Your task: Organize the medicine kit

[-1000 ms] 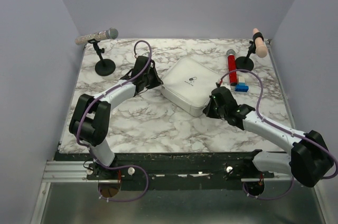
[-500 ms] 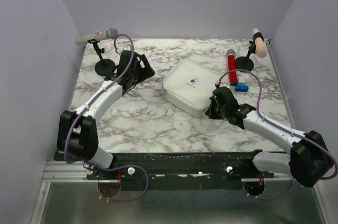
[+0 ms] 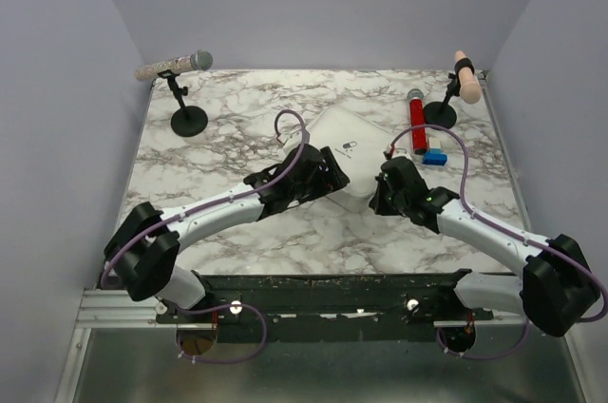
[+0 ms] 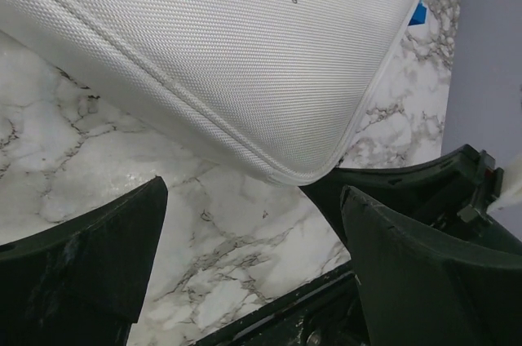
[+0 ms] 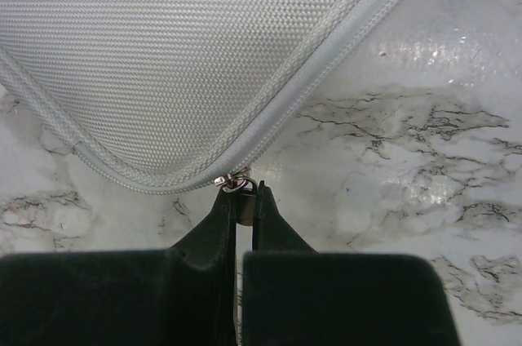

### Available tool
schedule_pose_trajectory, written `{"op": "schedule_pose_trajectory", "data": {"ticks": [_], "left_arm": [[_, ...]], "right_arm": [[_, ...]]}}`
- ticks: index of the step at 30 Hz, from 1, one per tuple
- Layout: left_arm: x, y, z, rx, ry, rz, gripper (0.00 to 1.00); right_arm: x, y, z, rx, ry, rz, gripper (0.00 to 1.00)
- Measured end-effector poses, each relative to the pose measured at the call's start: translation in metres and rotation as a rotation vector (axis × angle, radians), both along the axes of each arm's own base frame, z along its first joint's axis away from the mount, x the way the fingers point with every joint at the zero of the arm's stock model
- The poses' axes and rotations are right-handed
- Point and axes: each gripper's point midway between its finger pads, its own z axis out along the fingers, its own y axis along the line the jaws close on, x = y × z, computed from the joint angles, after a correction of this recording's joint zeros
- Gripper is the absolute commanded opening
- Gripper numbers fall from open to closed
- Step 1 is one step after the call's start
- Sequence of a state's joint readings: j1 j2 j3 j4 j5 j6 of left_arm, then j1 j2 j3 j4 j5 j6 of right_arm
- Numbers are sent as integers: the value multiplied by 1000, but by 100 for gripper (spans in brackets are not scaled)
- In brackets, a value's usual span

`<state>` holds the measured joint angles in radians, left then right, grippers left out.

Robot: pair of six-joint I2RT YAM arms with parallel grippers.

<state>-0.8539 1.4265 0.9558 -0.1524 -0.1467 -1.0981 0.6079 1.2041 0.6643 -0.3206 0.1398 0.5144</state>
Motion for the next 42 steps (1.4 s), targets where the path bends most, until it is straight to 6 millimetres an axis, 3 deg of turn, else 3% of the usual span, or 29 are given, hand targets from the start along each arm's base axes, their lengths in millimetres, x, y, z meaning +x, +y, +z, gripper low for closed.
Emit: {"op": "schedule_pose_trajectory", "data": {"ticks": [3,10,12,17,22,24,31,33,36,42], "left_arm": [[1,-14,-14,1,37,5,99],[10,-50,-27,-11,72,-6,98],[9,-55,-31,-4,80,-13,92],[4,-49,-45,48,106,-22,61],[8,-22,-59,88,126,6,57],[10,-3,-59,84,126,34,50],[24,70,-51,58,87,154,0],[28,94,-51,62,77,189,0],[35,117,-53,75,71,224,0],[44,126,-53,75,56,218,0]], "right_arm": [[-3,3,0,-6,-2,21,1],[-7,8,-1,-18,-6,50,1],[-8,9,-1,-19,-7,55,1],[-11,14,-2,-29,-7,73,1],[-15,32,-1,-43,2,128,1],[-16,45,1,-43,3,160,1],[-20,104,8,-44,10,294,1],[-21,114,9,-37,13,314,1],[-21,112,7,-47,21,310,1],[-18,98,0,-87,9,269,1]]}}
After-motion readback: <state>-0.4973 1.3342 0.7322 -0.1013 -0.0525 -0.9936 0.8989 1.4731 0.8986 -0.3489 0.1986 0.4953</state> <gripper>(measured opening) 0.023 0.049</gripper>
